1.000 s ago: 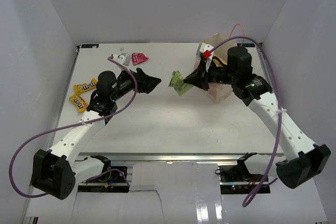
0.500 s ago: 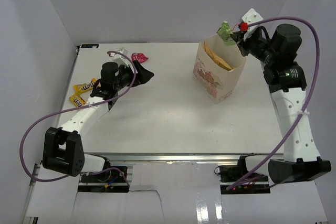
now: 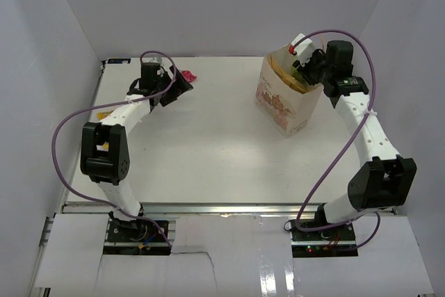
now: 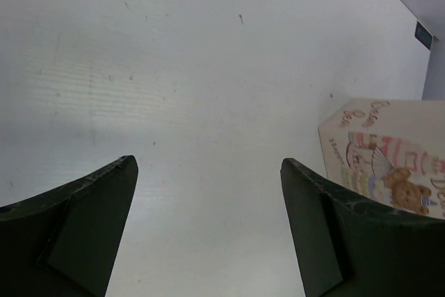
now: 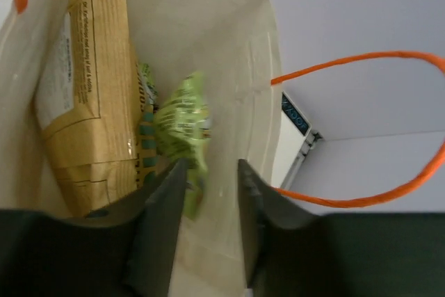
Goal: Place the snacks into the paper bag
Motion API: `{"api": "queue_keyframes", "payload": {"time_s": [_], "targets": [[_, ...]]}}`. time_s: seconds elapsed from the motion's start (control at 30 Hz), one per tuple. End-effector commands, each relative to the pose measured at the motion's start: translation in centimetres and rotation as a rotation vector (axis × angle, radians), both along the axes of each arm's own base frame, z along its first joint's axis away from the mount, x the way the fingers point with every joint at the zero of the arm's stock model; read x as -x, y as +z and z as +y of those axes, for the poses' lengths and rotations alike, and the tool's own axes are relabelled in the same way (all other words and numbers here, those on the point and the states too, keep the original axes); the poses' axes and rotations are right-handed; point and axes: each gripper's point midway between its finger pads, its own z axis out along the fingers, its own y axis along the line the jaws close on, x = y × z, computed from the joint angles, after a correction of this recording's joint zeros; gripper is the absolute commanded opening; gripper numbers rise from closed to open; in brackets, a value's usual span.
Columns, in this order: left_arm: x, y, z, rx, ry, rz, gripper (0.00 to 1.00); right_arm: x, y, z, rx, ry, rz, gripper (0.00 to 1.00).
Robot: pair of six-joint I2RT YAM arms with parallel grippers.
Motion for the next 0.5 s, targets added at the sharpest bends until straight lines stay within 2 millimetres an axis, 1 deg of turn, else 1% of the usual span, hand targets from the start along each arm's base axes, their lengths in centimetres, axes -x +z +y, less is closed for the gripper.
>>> {"api": "queue_keyframes", "payload": {"time_s": [0.0,0.03,0.07,0.1,0.17,0.2,0.23,0.27,0.3,0.33,0.37,0.4,0.43,0.47], "targets": [[-2.4,0.4,1.6,-0.055,0.105,0.015,0.94,-0.7,4.1,-0.8,0.032,-0.022,-0.148,0.45],[-3.1,0.2,2.1,-0.077,0.123,0.009,0.94,-0.5,4.3,-0.6,0.012,-0.02,-0.148,0.56],[-3.9,-0.7,2.1,-0.093,0.124,0.01,0.94,-0.2,4.7,-0.5,-0.003,-0.017,-0.151,0.61],[-4.5,-1.0,2.3,-0.109,0.128,-0.001,0.95,0.4,5.6,-0.3,-0.023,-0.011,-0.164,0.63],[-6.4,-0.4,2.8,-0.16,0.123,-0.074,0.95,1.5,7.0,0.3,-0.088,0.012,-0.155,0.63],[-7.1,-1.3,2.9,-0.185,0.113,-0.084,0.95,2.6,7.7,0.6,-0.114,0.023,-0.147,0.63],[-7.9,-1.1,3.1,-0.218,0.1,-0.114,0.96,3.3,8.3,1.2,-0.147,0.057,-0.14,0.63],[-8.8,-0.7,3.3,-0.229,0.107,-0.154,0.96,4.0,8.4,1.4,-0.182,0.066,-0.124,0.63],[-9.5,-0.6,3.8,-0.254,0.122,-0.182,0.96,5.3,9.1,1.7,-0.198,0.089,-0.129,0.63],[-10.7,-0.5,3.7,-0.264,0.119,-0.238,0.96,6.4,8.0,2.4,-0.221,0.135,-0.086,0.64],[-11.2,-0.5,3.6,-0.268,0.114,-0.262,0.95,7.2,7.7,2.7,-0.238,0.151,-0.074,0.64],[-11.8,-0.6,3.5,-0.276,0.106,-0.288,0.95,8.5,8.2,2.9,-0.247,0.173,-0.087,0.64],[-12.9,-0.9,3.3,-0.28,0.093,-0.321,0.94,9.4,7.8,3.4,-0.258,0.206,-0.074,0.65],[-13.6,-1.1,3.2,-0.285,0.096,-0.327,0.94,10.0,7.4,3.5,-0.26,0.215,-0.066,0.66]]}}
